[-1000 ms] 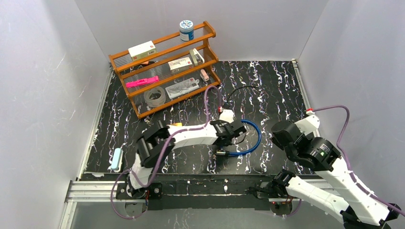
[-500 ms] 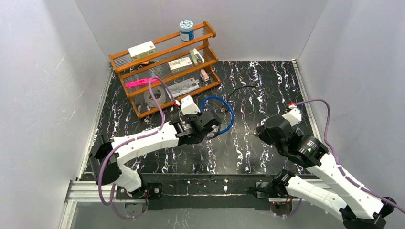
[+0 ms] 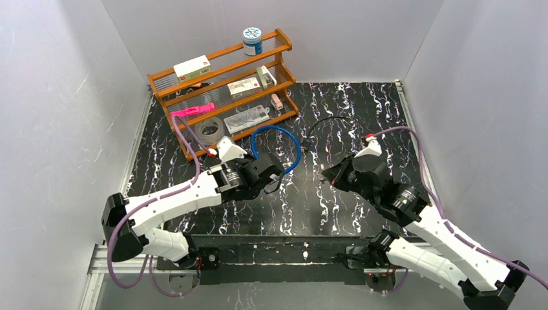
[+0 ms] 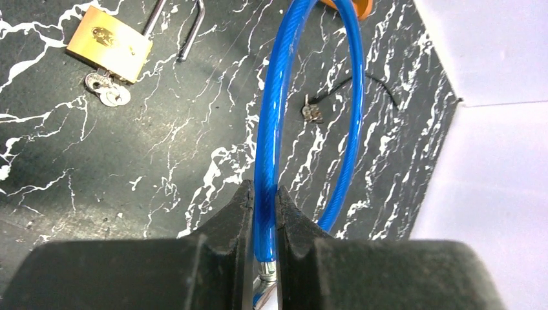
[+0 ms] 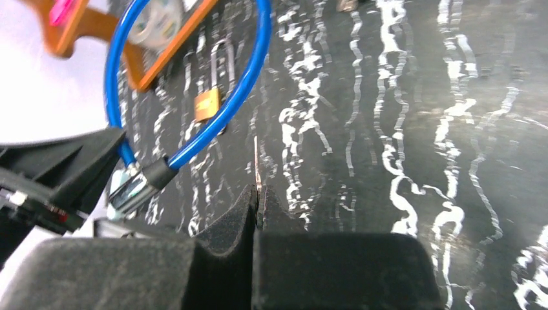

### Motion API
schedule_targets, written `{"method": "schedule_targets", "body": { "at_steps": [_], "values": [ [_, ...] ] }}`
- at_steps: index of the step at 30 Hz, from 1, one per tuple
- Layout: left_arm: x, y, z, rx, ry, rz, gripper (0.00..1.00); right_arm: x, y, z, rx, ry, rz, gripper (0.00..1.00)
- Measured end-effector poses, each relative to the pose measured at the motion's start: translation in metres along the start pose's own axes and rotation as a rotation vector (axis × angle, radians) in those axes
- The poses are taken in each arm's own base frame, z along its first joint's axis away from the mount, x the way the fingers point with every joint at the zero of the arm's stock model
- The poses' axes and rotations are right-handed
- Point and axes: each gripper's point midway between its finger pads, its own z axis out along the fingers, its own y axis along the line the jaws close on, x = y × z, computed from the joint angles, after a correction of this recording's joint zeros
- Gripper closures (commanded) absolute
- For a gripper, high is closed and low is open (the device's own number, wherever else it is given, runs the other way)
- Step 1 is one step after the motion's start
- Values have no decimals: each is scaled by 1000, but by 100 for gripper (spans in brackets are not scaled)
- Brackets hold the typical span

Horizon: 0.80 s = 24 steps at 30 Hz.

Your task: Unlock with the key

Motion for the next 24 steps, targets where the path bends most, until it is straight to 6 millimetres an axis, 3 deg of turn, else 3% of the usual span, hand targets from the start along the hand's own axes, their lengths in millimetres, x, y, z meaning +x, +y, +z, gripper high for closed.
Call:
{"method": "schedule_targets", "body": {
  "at_steps": [12, 19, 24],
  "values": [
    [-13, 1, -6, 91, -11, -166, 100, 44, 60, 1, -483, 116, -5, 99],
    [-27, -20, -14, 241, -14, -322, 100, 46, 89, -7, -646, 141, 8, 99],
    [-36, -37, -18, 323, -41, -408, 100, 49, 100, -4, -688, 163, 12, 99]
  ]
}}
